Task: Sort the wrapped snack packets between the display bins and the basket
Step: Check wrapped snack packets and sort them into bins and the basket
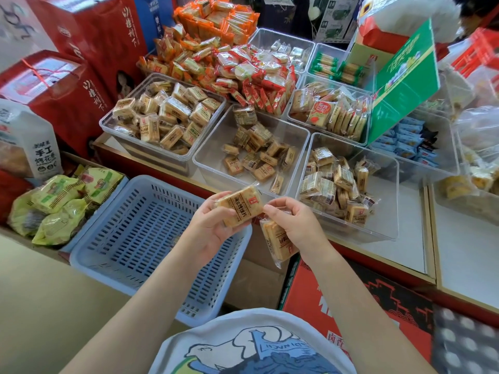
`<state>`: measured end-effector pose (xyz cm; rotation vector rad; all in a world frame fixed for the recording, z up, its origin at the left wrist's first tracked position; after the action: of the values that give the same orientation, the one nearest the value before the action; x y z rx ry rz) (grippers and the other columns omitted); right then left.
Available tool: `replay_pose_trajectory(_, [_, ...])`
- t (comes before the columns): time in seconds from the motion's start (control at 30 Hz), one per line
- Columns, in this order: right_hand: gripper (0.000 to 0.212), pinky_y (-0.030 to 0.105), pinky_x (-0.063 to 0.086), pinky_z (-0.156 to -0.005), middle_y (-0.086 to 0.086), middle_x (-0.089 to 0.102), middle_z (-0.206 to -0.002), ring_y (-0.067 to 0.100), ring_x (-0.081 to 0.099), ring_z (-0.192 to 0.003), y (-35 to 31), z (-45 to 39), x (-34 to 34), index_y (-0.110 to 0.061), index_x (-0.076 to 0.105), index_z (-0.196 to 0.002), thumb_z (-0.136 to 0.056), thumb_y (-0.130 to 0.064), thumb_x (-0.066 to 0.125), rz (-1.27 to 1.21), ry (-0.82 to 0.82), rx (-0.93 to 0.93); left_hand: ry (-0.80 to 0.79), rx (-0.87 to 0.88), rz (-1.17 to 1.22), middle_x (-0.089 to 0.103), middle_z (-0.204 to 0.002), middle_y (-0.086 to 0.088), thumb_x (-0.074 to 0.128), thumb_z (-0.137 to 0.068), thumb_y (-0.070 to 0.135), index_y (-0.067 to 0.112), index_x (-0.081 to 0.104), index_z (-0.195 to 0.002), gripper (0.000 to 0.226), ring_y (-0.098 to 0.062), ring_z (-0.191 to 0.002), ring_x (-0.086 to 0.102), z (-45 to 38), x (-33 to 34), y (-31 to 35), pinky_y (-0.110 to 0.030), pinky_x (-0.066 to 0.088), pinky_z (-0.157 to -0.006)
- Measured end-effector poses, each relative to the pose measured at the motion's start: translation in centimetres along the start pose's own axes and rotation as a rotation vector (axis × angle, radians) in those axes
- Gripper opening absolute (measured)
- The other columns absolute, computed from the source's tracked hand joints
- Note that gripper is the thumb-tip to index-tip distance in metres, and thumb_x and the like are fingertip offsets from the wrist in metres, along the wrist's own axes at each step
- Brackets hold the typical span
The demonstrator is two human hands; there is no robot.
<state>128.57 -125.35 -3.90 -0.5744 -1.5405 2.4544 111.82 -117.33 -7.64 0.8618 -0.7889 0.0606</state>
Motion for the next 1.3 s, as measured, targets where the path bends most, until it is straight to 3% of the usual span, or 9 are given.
replay_pose_trajectory(0.17, [0.004, 0.040, 0.058, -0.074, 0.011, 0.075, -0.092, 0.023, 0.070, -0.080, -0.1, -0.1, -0.8, -0.020, 0.071, -0.091, -0.095, -0.022, 0.070, -0.087, 0.074, 0.003, 0.021, -0.036, -0.430, 0.068, -0.119, -0.018, 0.075, -0.066, 0.004, 0.012, 0.056, -0.123, 0.061, -0.028, -0.105, 0.073, -0.6, 0.3, 0.0, -0.040, 0.061, -0.089])
replay_pose_trajectory(0.27, [0.008, 0.038, 0.058, -0.072, 0.010, 0.074, -0.089, 0.021, 0.069, -0.078, -0.1, -0.3, -1.1, -0.021, 0.071, -0.088, -0.095, -0.023, 0.070, -0.025, 0.108, -0.009, -0.086, -0.068, -0.681, 0.065, -0.121, -0.017, 0.080, -0.072, 0.001, 0.023, 0.056, -0.131, 0.068, -0.026, -0.106, 0.071, -0.7, 1.0, -0.3, -0.041, 0.059, -0.093])
replay_pose_trajectory(0.33, [0.008, 0.031, 0.056, -0.067, 0.007, 0.073, -0.089, 0.018, 0.068, -0.077, -0.3, -0.4, -1.0, -0.020, 0.071, -0.088, -0.095, -0.023, 0.069, 0.046, 0.095, -0.033, -0.127, -0.087, -0.676, 0.069, -0.119, -0.015, 0.077, -0.084, 0.000, 0.024, 0.057, -0.132, 0.058, -0.025, -0.104, 0.073, -0.7, 1.7, -0.7, -0.038, 0.060, -0.086])
replay_pose_trajectory(0.43, [0.008, 0.019, 0.051, -0.061, 0.002, 0.070, -0.088, 0.013, 0.065, -0.074, -0.5, -0.2, -0.7, -0.017, 0.070, -0.091, -0.097, -0.022, 0.067, 0.173, 0.040, -0.082, -0.036, -0.077, -0.683, 0.076, -0.106, -0.009, 0.071, -0.095, 0.027, 0.022, 0.067, -0.116, 0.023, -0.026, -0.097, 0.075, -0.5, 2.2, -0.7, -0.043, 0.061, -0.082])
replay_pose_trajectory(0.53, [0.009, 0.020, 0.050, -0.064, 0.002, 0.068, -0.087, 0.012, 0.063, -0.074, -0.6, -0.2, -0.6, -0.017, 0.069, -0.092, -0.098, -0.021, 0.065, 0.221, -0.002, -0.119, 0.024, -0.049, -0.624, 0.076, -0.095, -0.010, 0.069, -0.095, 0.031, 0.015, 0.071, -0.096, 0.016, -0.026, -0.087, 0.074, -0.4, 2.2, -0.5, -0.043, 0.058, -0.079])
replay_pose_trajectory(0.7, [0.010, 0.014, 0.045, -0.065, -0.006, 0.067, -0.082, 0.005, 0.061, -0.074, -0.5, 0.0, -0.5, -0.020, 0.069, -0.086, -0.096, -0.020, 0.069, 0.211, 0.025, -0.148, 0.108, -0.019, -0.556, 0.076, -0.090, -0.015, 0.072, -0.091, 0.022, -0.006, 0.070, -0.099, 0.029, -0.029, -0.085, 0.072, -0.1, 1.9, -0.2, -0.045, 0.059, -0.082])
replay_pose_trajectory(0.93, [0.006, 0.036, 0.057, -0.077, -0.005, 0.073, -0.088, 0.022, 0.070, -0.090, -0.6, 0.4, -0.8, -0.025, 0.071, -0.088, -0.092, -0.026, 0.074, 0.091, 0.022, -0.160, 0.085, -0.033, -0.374, 0.076, -0.098, -0.015, 0.063, -0.098, 0.020, 0.005, 0.077, -0.101, 0.020, -0.025, -0.089, 0.073, -0.1, 1.7, -0.1, -0.032, 0.059, -0.076])
replay_pose_trajectory(1.1, [0.014, 0.024, 0.056, -0.062, -0.013, 0.067, -0.072, 0.007, 0.066, -0.071, -1.0, 0.5, -0.8, -0.018, 0.068, -0.081, -0.096, -0.018, 0.069, 0.006, 0.085, -0.159, 0.023, -0.053, -0.355, 0.076, -0.101, -0.013, 0.057, -0.099, 0.033, 0.004, 0.070, -0.115, 0.036, -0.022, -0.089, 0.073, -0.1, 2.5, -0.4, -0.032, 0.057, -0.077])
replay_pose_trajectory(1.3, [0.014, 0.033, 0.058, -0.069, 0.001, 0.069, -0.083, 0.012, 0.065, -0.073, -0.3, 0.4, -1.0, -0.018, 0.067, -0.088, -0.099, -0.026, 0.064, -0.077, 0.164, -0.077, -0.082, -0.116, -0.502, 0.075, -0.114, -0.012, 0.071, -0.090, 0.025, 0.018, 0.059, -0.128, 0.041, -0.031, -0.109, 0.071, 0.0, 2.5, -1.3, -0.053, 0.057, -0.091])
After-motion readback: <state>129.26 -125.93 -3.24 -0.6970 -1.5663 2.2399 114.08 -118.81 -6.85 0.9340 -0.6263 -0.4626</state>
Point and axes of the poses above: each hand's wrist, its own z-axis away from the middle knuckle, its own x-axis out of the palm, y = z × x, the point moved 4 cm from there along -z, towards the middle knuckle
